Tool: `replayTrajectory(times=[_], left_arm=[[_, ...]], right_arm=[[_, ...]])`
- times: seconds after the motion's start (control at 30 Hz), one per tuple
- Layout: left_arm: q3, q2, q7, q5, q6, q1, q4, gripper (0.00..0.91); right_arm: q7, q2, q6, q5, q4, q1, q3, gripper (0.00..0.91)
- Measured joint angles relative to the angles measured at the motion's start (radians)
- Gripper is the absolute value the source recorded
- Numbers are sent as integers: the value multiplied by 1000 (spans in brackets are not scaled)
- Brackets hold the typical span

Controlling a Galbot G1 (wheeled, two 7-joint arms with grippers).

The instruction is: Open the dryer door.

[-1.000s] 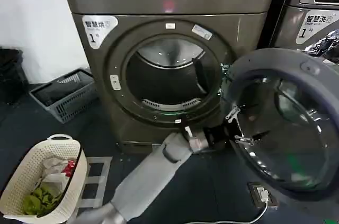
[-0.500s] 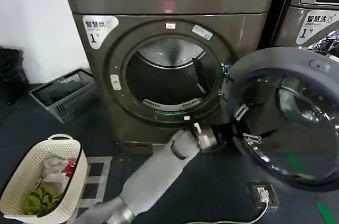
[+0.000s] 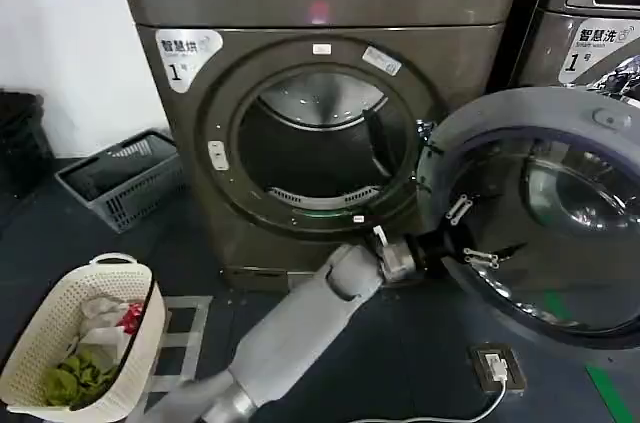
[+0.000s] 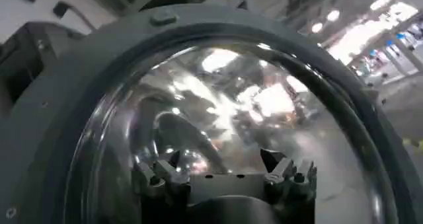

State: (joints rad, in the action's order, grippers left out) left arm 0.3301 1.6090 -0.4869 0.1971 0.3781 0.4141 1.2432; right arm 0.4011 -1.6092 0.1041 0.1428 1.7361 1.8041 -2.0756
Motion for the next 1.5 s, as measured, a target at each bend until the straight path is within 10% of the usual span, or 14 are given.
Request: replayTrajectory(times=[0.73,1.2,1.5], left_arm=[[-393,-649,453,312,-743,590,899,907],[-753,-816,927,699,-1105,807,942,907],[-793,-943,1277,1213,-1116,711,811,907]], right_arm=[[-56,49,-89,167,-23,-4,19,907],[-84,42,-67,186,30,-31,99,907],[-84,37,-28,186,53,-33,148,907]])
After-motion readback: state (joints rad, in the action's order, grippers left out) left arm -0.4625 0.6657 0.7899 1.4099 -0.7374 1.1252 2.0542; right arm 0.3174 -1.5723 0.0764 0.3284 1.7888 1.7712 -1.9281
